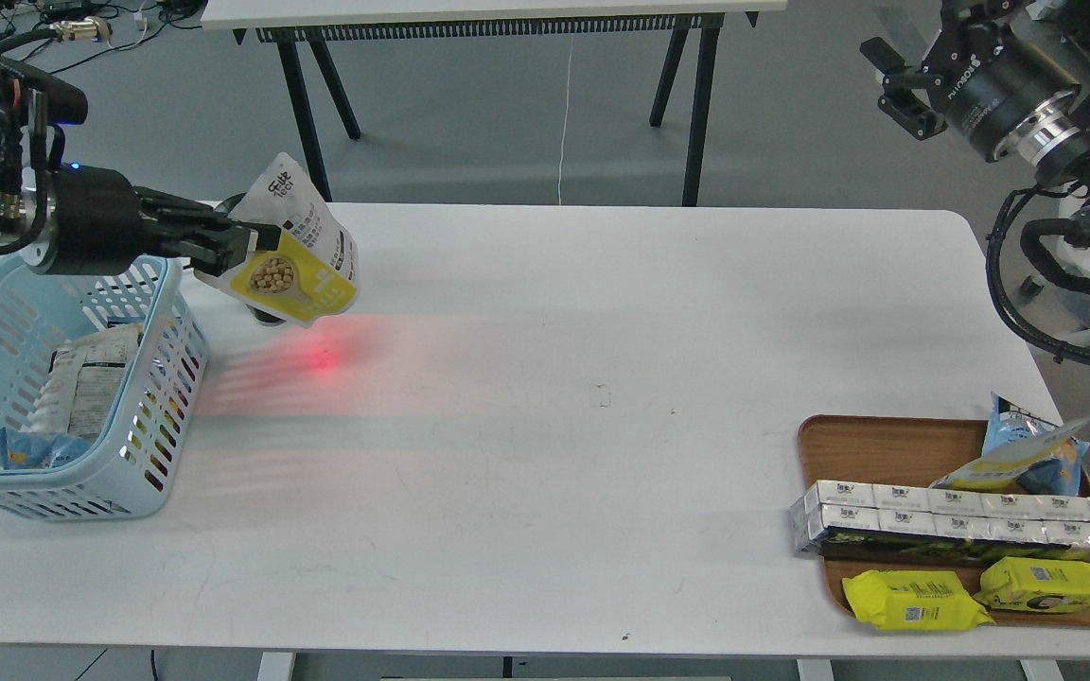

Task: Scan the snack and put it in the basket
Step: 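Lift the bag with the left gripper and hold it over the scanner, then move the bag over the blue basket and release it inside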

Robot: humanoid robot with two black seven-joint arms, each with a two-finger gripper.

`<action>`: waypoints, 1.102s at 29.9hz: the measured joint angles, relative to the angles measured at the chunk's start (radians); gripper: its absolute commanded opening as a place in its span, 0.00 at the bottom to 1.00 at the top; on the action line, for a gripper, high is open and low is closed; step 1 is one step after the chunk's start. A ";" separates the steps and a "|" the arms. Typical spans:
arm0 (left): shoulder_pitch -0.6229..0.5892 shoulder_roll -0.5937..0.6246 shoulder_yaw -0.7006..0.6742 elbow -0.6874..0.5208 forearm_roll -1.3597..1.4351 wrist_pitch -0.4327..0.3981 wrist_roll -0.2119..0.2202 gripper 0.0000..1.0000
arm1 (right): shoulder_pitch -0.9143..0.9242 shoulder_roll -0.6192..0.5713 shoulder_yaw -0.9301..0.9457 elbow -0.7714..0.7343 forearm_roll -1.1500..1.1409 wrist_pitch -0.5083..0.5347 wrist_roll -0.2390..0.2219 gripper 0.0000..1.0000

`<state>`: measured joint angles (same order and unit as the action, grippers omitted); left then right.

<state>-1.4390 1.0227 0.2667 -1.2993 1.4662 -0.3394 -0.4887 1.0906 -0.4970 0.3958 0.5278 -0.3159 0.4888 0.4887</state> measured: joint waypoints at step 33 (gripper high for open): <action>-0.001 0.106 -0.114 0.096 0.074 -0.024 0.000 0.00 | -0.005 0.008 -0.019 -0.008 -0.002 0.000 0.000 0.98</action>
<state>-1.4404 1.1290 0.1529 -1.2031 1.5398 -0.3630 -0.4884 1.0860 -0.4893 0.3773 0.5197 -0.3178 0.4886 0.4887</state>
